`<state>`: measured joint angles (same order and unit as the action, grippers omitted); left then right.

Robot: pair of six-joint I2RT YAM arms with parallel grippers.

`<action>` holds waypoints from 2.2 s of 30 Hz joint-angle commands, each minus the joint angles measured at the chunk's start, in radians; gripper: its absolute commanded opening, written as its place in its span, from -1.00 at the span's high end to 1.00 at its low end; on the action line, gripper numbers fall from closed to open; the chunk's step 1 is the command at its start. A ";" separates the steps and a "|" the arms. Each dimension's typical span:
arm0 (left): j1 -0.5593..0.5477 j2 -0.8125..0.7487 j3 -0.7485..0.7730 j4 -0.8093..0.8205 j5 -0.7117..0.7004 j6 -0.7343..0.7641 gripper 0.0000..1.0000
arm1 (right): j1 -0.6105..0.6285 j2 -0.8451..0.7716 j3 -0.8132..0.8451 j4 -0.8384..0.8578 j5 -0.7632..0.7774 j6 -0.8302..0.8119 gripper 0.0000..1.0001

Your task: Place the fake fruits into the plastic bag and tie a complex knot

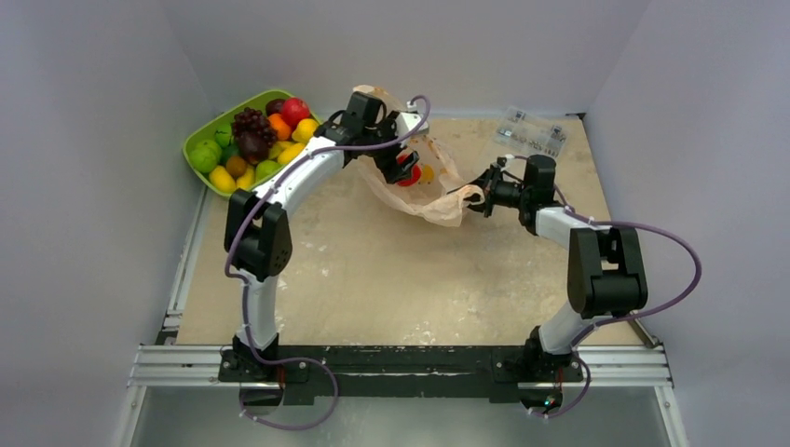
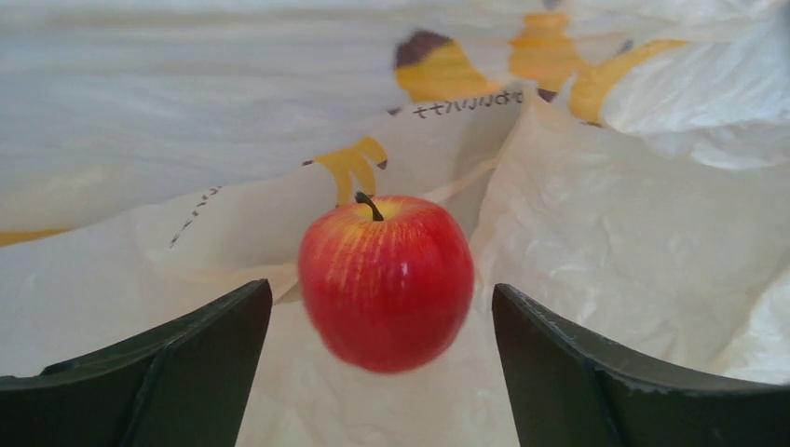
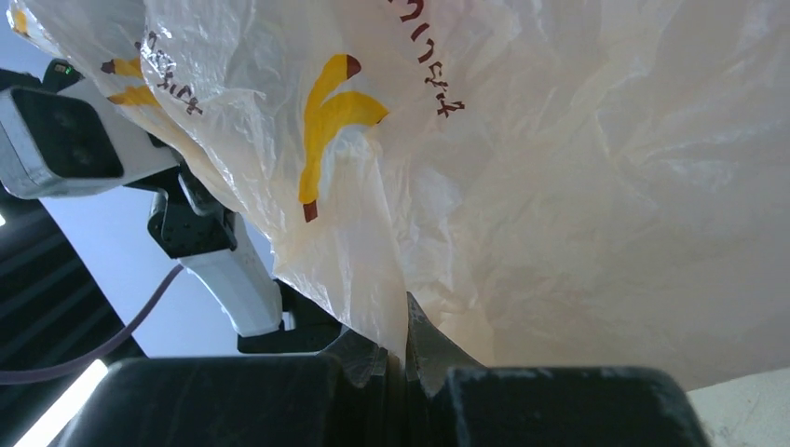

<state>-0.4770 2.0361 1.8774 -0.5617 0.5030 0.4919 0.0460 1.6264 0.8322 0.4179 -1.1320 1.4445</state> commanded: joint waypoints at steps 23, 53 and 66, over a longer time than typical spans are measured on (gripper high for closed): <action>-0.022 -0.246 -0.015 -0.537 0.246 0.845 -1.00 | -0.041 0.056 0.082 -0.035 0.039 -0.029 1.00; -0.118 -0.782 -0.476 -0.204 0.451 0.132 -0.54 | 0.064 -0.204 0.355 -1.055 0.412 -1.151 1.00; 0.629 -0.719 -0.346 -0.032 0.157 -0.544 -0.66 | 0.146 -0.264 0.352 -1.028 0.478 -1.193 1.00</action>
<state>-0.0387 1.1915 1.4940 -0.5156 0.8127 0.0338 0.1951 1.3796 1.1778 -0.6182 -0.6807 0.2802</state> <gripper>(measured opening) 0.841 0.003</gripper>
